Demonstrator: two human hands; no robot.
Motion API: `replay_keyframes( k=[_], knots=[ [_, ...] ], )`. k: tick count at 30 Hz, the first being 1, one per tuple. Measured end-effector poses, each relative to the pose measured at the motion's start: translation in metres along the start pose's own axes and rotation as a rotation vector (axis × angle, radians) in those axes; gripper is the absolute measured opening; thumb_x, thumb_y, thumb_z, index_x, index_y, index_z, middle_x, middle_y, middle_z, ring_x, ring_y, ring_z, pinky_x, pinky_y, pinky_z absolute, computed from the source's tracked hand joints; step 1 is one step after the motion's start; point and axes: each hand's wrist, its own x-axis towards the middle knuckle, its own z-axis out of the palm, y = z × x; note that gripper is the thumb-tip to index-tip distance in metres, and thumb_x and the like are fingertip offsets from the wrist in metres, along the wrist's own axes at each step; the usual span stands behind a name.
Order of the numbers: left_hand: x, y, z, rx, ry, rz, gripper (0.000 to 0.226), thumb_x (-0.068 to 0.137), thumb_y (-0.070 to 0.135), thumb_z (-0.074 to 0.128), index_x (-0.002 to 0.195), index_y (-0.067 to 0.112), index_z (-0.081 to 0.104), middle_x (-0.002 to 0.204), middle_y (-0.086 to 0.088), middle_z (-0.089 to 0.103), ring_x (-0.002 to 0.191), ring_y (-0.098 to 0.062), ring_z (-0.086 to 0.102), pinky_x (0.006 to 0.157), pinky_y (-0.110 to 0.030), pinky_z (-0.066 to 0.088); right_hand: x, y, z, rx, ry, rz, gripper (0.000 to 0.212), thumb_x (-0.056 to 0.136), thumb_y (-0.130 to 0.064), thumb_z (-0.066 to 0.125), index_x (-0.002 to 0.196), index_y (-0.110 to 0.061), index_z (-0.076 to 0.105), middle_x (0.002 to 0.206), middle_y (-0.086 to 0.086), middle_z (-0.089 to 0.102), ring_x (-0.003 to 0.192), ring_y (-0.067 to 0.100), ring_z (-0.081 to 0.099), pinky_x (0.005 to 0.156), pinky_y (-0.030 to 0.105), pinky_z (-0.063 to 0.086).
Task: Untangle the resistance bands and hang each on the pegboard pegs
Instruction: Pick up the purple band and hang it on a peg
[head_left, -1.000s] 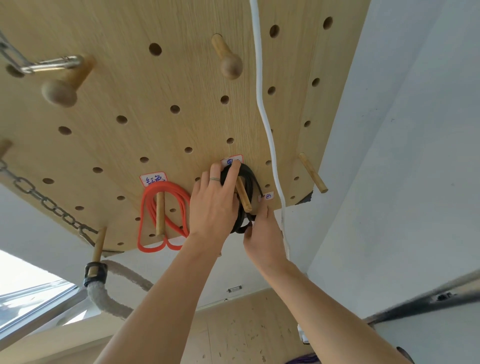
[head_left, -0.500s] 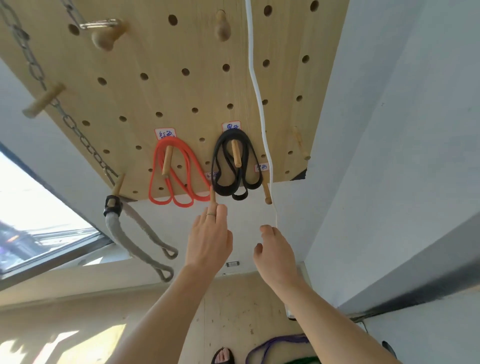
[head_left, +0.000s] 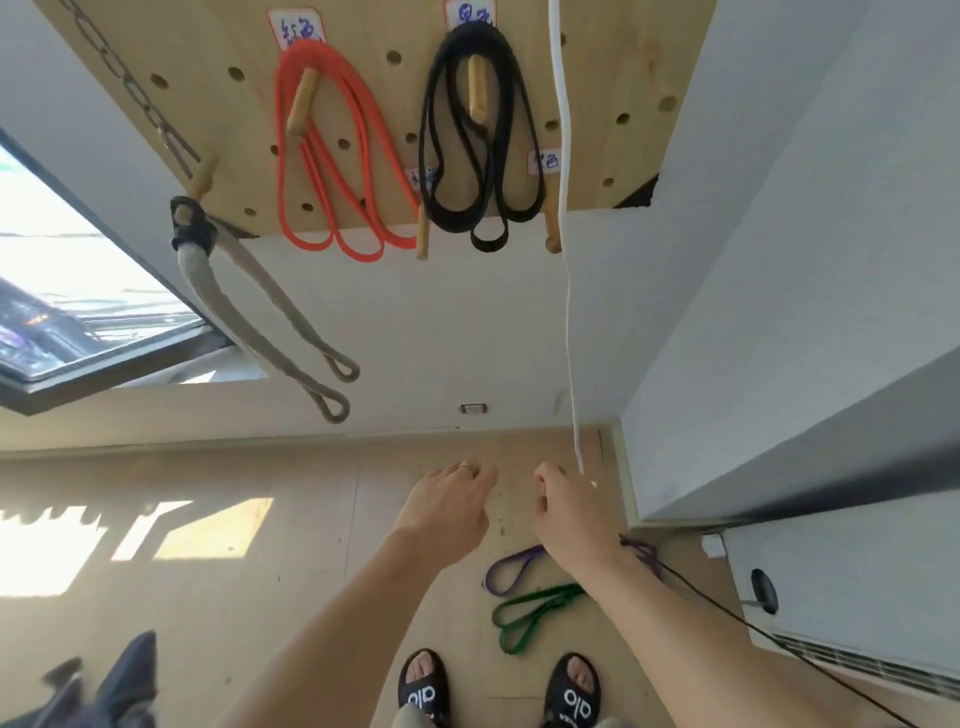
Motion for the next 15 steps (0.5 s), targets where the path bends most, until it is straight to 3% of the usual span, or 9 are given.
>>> replay_keyframes(
  k=[4,8,10,15],
  knots=[
    [0.029,-0.019,0.085,0.014,-0.145,0.009,0.037,0.098,0.019,0.052,0.135,0.016,0.046,0.130,-0.007,0.057,0.118,-0.028,0.059,0.098,-0.039,0.048,0.022,0.052,0.068,-0.098,-0.075,0.047,0.021,0.098,-0.010,0.054,0.118,-0.015,0.057,0.107,0.000,0.063,0.089,0.019,0.060,0.072,0.035,0.054],
    [0.065,-0.035,0.206,-0.005,-0.251,0.003,0.047,0.099,0.021,0.053,0.144,0.016,0.042,0.136,-0.008,0.055,0.124,-0.028,0.055,0.100,-0.039,0.046,0.054,0.113,0.164,-0.210,-0.185,0.101,0.022,0.099,-0.005,0.048,0.118,-0.013,0.054,0.099,0.003,0.056,0.089,0.025,0.054,0.061,0.028,0.035],
    [0.085,-0.044,0.274,-0.016,-0.289,-0.004,0.050,0.100,0.023,0.053,0.147,0.016,0.039,0.139,-0.008,0.053,0.126,-0.028,0.053,0.101,-0.039,0.045,0.076,0.146,0.220,-0.227,-0.216,0.122,0.031,0.100,-0.005,0.046,0.129,-0.013,0.053,0.118,0.006,0.062,0.105,0.026,0.059,0.070,0.029,0.038],
    [0.140,-0.061,0.428,-0.053,-0.322,-0.022,0.048,0.100,0.035,0.056,0.142,0.017,0.043,0.137,-0.007,0.055,0.124,-0.027,0.054,0.102,-0.040,0.046,0.140,0.231,0.353,-0.301,-0.266,0.195,0.049,0.101,-0.008,0.049,0.150,-0.016,0.041,0.146,0.007,0.052,0.133,0.027,0.049,0.102,0.036,0.044]
  ],
)
